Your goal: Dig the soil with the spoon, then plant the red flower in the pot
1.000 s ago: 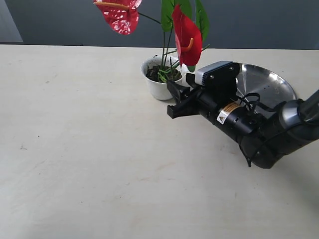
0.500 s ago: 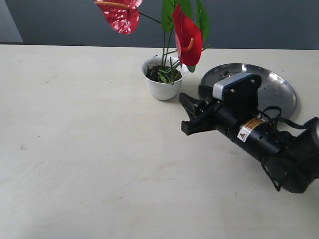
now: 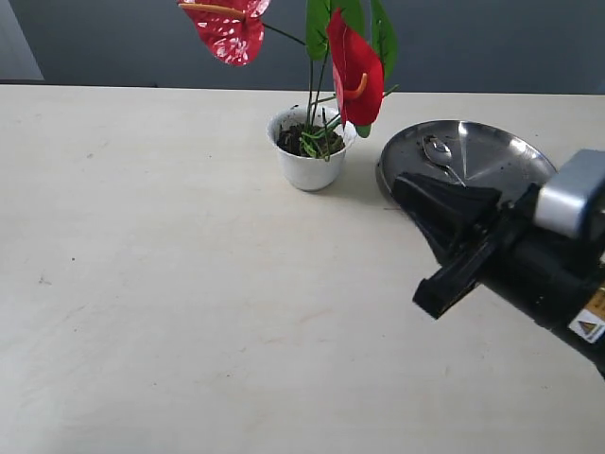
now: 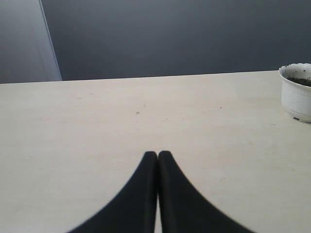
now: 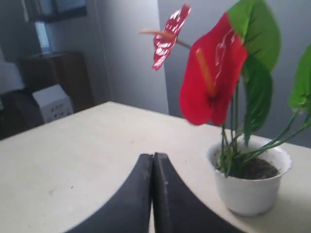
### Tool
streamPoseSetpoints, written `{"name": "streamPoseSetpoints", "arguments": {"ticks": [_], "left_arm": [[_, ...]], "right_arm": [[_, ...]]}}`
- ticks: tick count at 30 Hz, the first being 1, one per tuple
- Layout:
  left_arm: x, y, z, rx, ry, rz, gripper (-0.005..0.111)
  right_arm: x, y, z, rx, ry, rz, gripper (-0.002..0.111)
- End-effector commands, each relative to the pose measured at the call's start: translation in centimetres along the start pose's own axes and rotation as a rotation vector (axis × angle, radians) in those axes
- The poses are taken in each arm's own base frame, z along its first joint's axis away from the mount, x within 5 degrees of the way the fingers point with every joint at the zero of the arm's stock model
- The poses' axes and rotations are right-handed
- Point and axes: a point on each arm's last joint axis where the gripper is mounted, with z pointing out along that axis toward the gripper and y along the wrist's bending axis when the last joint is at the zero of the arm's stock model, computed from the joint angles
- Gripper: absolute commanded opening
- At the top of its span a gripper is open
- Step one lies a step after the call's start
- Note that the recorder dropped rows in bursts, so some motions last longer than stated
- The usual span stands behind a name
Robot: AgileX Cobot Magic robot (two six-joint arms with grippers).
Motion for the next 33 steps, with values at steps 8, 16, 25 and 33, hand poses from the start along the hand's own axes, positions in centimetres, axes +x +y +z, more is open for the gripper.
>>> {"name": "streamPoseSetpoints", "arguments": {"ticks": [8, 16, 25, 33], "left_arm": [[-0.2, 0.0, 0.0, 0.006, -0.007, -0.002, 0.002], [-0.2, 0.0, 0.0, 0.006, -0.007, -0.002, 0.002], [-0.2, 0.0, 0.0, 0.006, -0.007, -0.002, 0.002], [-0.2, 0.0, 0.0, 0.006, -0.007, -0.002, 0.002]], "right_arm": [[-2.7, -0.7, -3.5, 0.233, 0.034, 0.109, 0.0], [-3.7, -0.5, -4.0, 0.233, -0.031, 0.109, 0.0], [-4.5, -2.9, -5.4, 0.513, -0.2, 0.405, 0.0], [-4.5, -1.8, -8.7, 0.506, 0.069, 0.016, 0.0]]}}
